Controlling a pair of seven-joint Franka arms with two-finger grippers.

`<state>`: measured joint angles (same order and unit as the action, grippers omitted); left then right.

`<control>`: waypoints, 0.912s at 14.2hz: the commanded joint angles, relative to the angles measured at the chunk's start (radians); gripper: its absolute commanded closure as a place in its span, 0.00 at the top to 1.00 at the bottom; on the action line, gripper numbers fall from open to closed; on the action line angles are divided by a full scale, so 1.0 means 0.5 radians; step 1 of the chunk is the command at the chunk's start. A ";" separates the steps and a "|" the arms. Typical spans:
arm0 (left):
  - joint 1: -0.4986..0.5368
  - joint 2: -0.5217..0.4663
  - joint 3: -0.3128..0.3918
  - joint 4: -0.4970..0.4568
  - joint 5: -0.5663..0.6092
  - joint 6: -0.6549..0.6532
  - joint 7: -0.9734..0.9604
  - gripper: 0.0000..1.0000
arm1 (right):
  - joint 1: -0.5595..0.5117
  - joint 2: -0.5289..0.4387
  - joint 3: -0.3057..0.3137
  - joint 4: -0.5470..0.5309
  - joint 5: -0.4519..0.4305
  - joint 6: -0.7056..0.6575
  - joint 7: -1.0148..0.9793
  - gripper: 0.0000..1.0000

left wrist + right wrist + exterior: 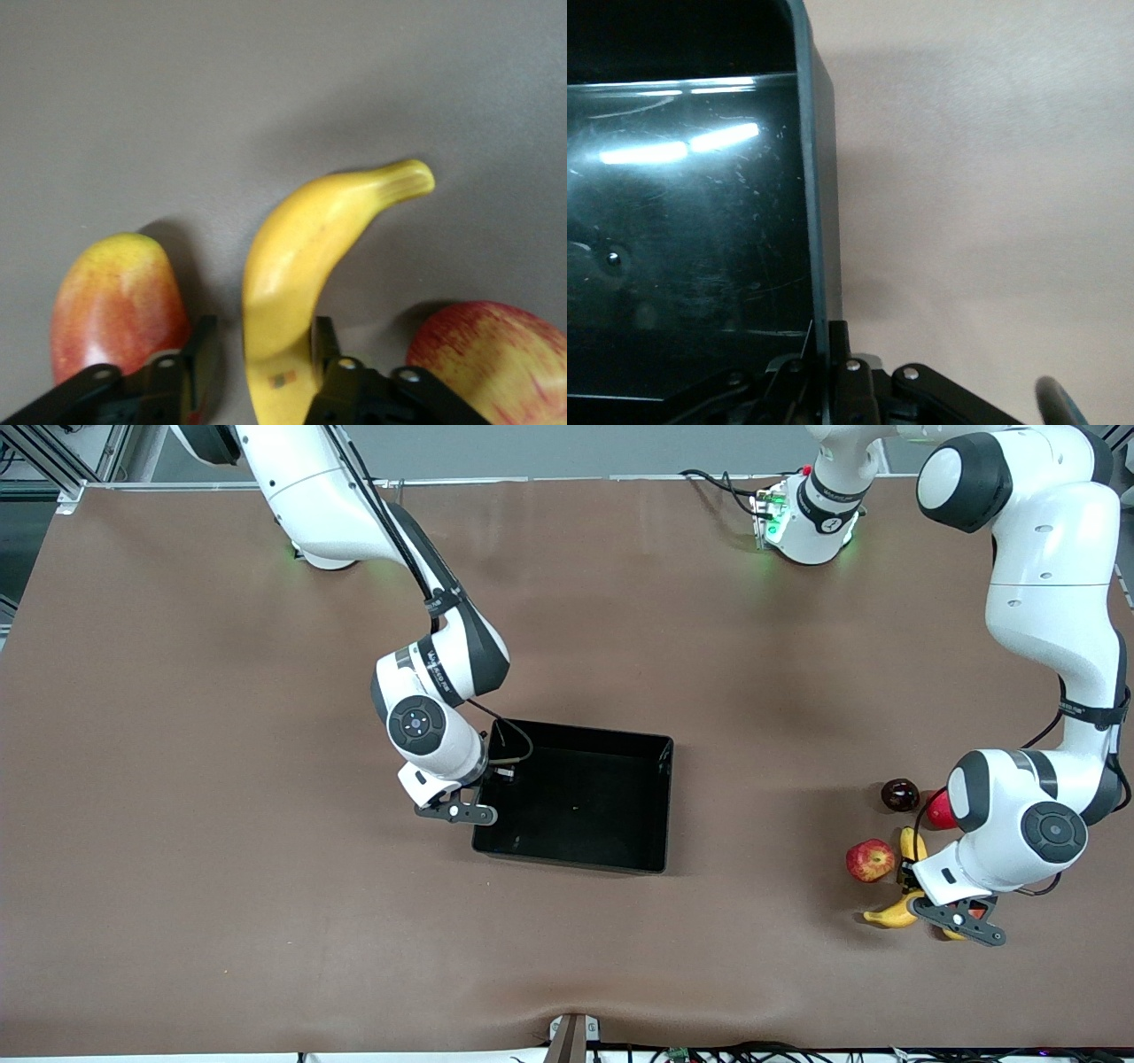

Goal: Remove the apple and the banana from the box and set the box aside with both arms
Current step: 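Release the banana with the left gripper while the right gripper drags the tray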

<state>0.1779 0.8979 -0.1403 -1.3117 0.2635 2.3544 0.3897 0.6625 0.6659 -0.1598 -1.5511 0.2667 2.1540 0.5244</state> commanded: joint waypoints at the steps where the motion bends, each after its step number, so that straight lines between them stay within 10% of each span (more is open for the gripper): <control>1: 0.000 -0.172 -0.014 -0.003 0.019 -0.039 -0.009 1.00 | -0.100 -0.187 0.010 -0.006 -0.030 -0.230 0.019 0.00; 13: -0.018 -1.004 -0.185 -0.018 -0.260 -1.223 -0.733 1.00 | -1.057 -0.605 0.001 -0.073 -0.061 -0.829 -0.990 0.00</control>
<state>0.1681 0.4691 -0.2203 -1.2834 0.1500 1.8044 0.0838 0.2156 0.3887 -0.1850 -1.5456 0.2422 1.7339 0.1120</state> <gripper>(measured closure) 0.000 0.952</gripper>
